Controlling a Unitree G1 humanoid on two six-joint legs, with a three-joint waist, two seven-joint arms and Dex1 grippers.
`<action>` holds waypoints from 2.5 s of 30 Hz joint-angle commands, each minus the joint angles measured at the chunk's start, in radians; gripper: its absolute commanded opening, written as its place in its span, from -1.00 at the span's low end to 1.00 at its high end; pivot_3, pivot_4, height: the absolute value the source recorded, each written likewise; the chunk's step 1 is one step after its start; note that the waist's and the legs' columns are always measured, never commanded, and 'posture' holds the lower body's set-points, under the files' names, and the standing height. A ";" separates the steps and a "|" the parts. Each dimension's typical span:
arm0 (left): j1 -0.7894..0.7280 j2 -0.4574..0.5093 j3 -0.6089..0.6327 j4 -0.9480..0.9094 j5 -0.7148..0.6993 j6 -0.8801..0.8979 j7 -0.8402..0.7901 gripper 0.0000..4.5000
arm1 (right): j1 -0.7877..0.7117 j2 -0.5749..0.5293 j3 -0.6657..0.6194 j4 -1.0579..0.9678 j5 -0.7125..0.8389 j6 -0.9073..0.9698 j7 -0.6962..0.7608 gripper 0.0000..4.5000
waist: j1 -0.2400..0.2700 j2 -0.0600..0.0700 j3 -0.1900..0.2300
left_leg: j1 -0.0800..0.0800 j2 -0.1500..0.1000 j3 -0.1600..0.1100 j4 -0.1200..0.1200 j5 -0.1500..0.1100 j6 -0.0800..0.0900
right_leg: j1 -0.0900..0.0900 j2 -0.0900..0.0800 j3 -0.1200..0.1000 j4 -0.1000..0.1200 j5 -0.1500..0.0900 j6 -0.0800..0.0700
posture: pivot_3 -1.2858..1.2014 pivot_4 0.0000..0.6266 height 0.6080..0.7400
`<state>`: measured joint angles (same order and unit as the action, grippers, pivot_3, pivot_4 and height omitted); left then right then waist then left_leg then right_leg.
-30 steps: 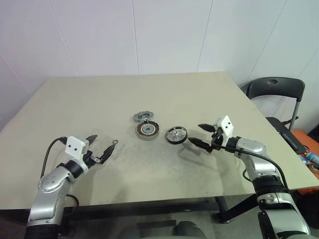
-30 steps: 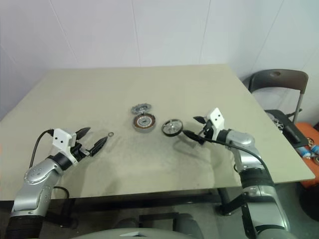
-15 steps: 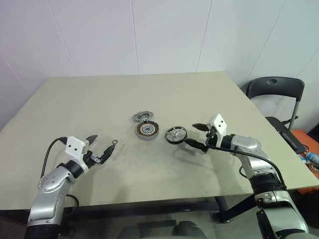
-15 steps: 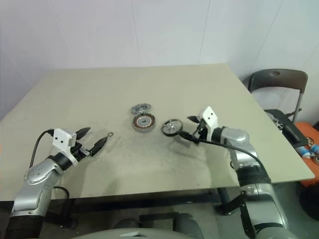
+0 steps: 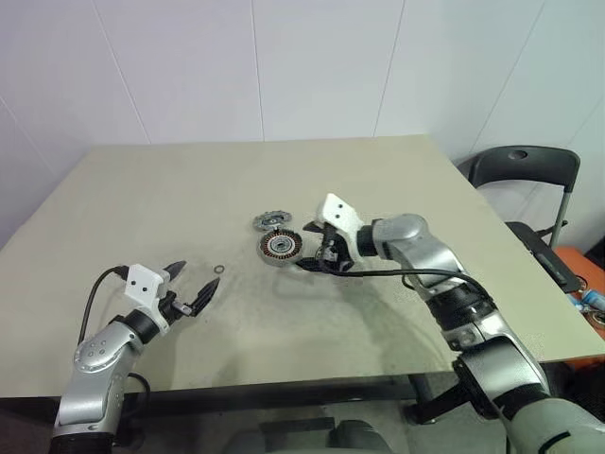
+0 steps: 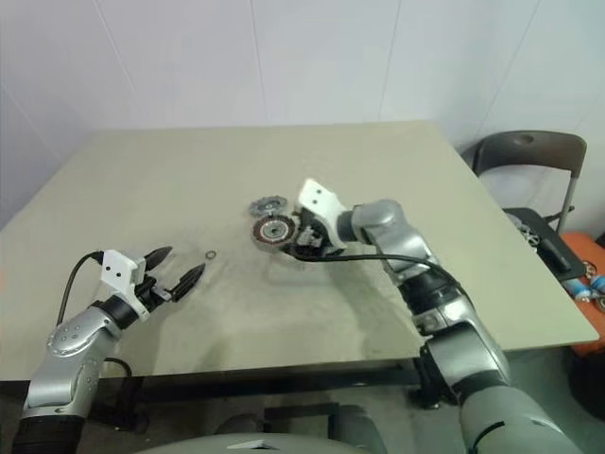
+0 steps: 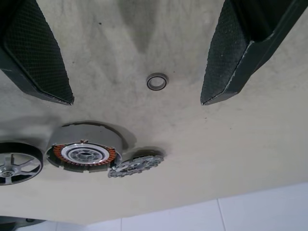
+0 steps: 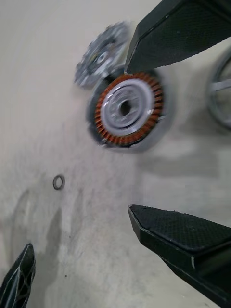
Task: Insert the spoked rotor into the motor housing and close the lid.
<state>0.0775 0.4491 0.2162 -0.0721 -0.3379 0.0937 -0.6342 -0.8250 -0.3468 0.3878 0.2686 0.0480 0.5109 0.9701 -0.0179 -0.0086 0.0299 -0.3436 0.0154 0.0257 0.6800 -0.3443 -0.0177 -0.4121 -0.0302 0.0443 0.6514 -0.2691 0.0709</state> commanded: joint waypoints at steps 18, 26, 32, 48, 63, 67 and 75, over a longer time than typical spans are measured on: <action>0.004 -0.018 0.009 -0.005 -0.001 -0.052 0.007 1.00 | -0.172 0.175 0.172 0.311 -0.227 0.046 -0.036 0.67 | -0.025 0.000 -0.001 | -0.014 -0.001 0.000 0.001 0.000 -0.001 | -0.015 -0.001 -0.002 0.002 0.002 -0.002 | 0.03 -1.00 1.00; -0.007 -0.021 0.006 0.010 0.001 -0.062 0.009 1.00 | -0.255 0.233 0.223 0.451 -0.307 -0.023 -0.023 -0.39 | -0.030 0.000 -0.001 | -0.014 -0.001 0.000 0.001 0.001 -0.001 | -0.015 0.000 -0.002 0.003 0.002 -0.002 | 0.03 -1.00 1.00; -0.005 -0.024 0.008 0.015 0.003 -0.068 0.011 1.00 | -0.297 0.266 0.243 0.536 -0.364 -0.105 -0.027 -0.99 | -0.042 0.000 -0.001 | -0.014 -0.001 0.000 0.001 0.001 -0.002 | -0.015 0.000 -0.002 0.004 0.002 -0.002 | 0.03 -1.00 1.00; -0.003 -0.025 0.008 0.017 0.004 -0.074 0.013 1.00 | -0.223 0.166 0.227 0.100 -0.251 -0.012 0.325 -0.99 | -0.046 0.000 -0.001 | -0.015 -0.001 -0.001 0.001 0.001 -0.001 | -0.016 -0.001 -0.002 0.004 0.002 -0.002 | 0.03 -1.00 1.00; -0.012 -0.017 0.007 0.015 0.002 -0.066 0.009 1.00 | -0.082 0.005 0.288 -0.152 -0.215 -0.002 0.442 -0.99 | -0.035 0.000 -0.001 | -0.014 -0.001 -0.002 0.002 0.001 -0.002 | -0.015 0.000 -0.003 0.004 0.002 -0.002 | 0.03 -1.00 1.00; -0.015 -0.016 0.006 0.012 0.002 -0.062 0.010 1.00 | -0.079 0.014 0.286 -0.135 -0.210 0.008 0.434 -0.90 | -0.026 0.000 -0.001 | -0.014 -0.001 -0.001 0.002 0.001 -0.002 | -0.015 0.000 -0.003 0.004 0.002 -0.002 | 0.03 -1.00 1.00; -0.007 -0.013 0.009 -0.001 -0.001 -0.047 0.013 1.00 | -0.083 0.014 0.254 -0.161 -0.164 0.037 0.426 0.18 | -0.025 0.000 -0.001 | -0.013 -0.001 -0.001 0.003 0.001 -0.002 | -0.014 0.000 -0.003 0.004 0.002 -0.002 | 0.03 -1.00 1.00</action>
<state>0.0767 0.4258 0.2167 -0.0404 -0.3354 0.0451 -0.6272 -0.8856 -0.3322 0.6833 0.1485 -0.1372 0.5452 1.3988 -0.0431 -0.0086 0.0287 -0.3568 0.0139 0.0242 0.6832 -0.3431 -0.0196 -0.4261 -0.0305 0.0410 0.6558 -0.2672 0.0688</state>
